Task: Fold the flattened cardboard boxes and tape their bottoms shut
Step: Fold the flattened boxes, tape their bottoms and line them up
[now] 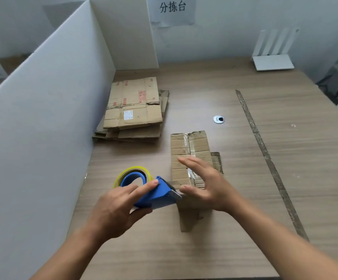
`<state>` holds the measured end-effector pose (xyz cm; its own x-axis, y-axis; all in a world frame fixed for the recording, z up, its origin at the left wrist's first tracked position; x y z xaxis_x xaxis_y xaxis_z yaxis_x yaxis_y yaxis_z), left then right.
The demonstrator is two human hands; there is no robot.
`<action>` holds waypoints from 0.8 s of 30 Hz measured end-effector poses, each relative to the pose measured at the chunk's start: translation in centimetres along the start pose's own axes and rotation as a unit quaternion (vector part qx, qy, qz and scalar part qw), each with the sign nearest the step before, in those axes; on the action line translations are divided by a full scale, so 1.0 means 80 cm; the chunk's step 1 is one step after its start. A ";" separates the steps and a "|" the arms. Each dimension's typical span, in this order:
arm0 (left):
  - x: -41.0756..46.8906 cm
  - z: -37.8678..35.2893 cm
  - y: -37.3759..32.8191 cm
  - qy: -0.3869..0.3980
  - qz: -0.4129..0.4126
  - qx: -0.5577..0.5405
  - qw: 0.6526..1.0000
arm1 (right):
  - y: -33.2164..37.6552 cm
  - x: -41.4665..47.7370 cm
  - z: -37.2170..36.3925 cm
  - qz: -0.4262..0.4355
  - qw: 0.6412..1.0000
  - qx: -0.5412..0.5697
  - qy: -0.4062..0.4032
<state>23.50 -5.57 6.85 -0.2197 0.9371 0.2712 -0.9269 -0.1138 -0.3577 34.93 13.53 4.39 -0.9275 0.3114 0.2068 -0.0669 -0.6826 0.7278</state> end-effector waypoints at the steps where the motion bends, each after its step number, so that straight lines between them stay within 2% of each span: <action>1: 0.003 0.001 -0.004 0.006 -0.008 0.001 1.000 | 0.005 0.002 -0.005 -0.007 1.000 0.012 0.011; 7: 0.018 -0.001 -0.015 0.031 -0.033 -0.009 0.999 | -0.003 -0.007 -0.004 -0.074 0.994 0.075 -0.029; 12: 0.026 -0.028 -0.018 0.189 0.039 -0.076 0.978 | -0.021 -0.037 0.011 -0.135 0.984 0.103 -0.046; 14: 0.027 -0.034 -0.010 0.229 0.053 -0.107 0.966 | -0.045 -0.060 0.018 -0.198 0.966 0.148 -0.077; 16: 0.021 -0.027 0.013 0.254 0.096 -0.149 0.951 | -0.087 -0.094 0.038 -0.274 0.924 0.216 -0.154; 18: 0.013 -0.013 0.035 0.267 0.142 -0.195 0.933 | -0.121 -0.126 0.057 -0.322 0.893 0.233 -0.209; 20: 0.012 -0.006 0.045 0.296 0.165 -0.214 0.916 | -0.133 -0.137 0.054 -0.357 0.886 0.230 -0.187; 24: 0.038 -0.007 0.051 0.342 0.188 -0.179 0.903 | -0.135 -0.127 0.033 -0.392 0.880 0.214 -0.161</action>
<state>19.25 -3.01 5.74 -0.1463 0.8529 -0.5011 -0.6404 -0.4677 -0.6092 46.08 19.49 -3.83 -0.5013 0.7942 -0.3434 -0.4305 0.1154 0.8952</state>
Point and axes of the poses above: each hand's wrist, its own x-axis towards the middle knuckle, its own z-axis out of the back of the hand, y = z × x, the point moved 7 cm from there along x, towards the middle knuckle, and after that the axes turned 5 degrees about -x, right-handed, at the moved point
